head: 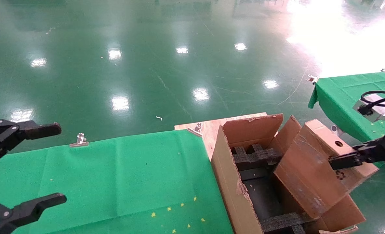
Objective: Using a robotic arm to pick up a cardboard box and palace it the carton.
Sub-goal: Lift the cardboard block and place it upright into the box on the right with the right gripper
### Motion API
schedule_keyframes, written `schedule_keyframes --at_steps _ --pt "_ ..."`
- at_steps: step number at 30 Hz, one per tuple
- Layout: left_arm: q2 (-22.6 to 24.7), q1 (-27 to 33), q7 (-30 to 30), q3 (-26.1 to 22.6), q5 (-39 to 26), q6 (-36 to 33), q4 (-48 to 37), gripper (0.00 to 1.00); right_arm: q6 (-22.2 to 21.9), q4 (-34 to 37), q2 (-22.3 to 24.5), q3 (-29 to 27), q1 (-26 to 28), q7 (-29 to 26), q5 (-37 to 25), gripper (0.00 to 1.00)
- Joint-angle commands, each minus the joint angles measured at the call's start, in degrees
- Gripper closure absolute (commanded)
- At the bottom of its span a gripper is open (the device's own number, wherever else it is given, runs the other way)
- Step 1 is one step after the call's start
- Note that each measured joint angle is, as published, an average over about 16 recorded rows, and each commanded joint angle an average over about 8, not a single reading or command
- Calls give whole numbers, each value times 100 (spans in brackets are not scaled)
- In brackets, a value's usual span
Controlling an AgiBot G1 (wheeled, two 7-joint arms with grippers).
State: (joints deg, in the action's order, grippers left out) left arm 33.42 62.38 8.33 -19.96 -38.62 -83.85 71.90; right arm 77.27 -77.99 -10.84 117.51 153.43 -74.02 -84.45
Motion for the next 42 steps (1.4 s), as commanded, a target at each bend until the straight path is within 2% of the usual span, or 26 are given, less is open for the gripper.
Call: schedule_keyframes --at_steps 1,14,25,34,42 --pt "0 0 0 0 1 0 0 0 -92 -14 60 15 -49 -326 49 100" --pt "0 -1 0 0 2 1 -1 0 -203 115 53 37 -111 -402 52 100" --pt "0 -1 -1 0 3 1 -2 0 -899 25 -88 247 -471 -1321 -456 100" --pt "-1 -1 -1 -1 3 1 -2 0 -1325 -2 -288 419 -892 -1460 -354 100" --pt "-1 0 -1 -1 4 1 -2 0 -1401 12 -550 553 -1186 -1653 -252 100"
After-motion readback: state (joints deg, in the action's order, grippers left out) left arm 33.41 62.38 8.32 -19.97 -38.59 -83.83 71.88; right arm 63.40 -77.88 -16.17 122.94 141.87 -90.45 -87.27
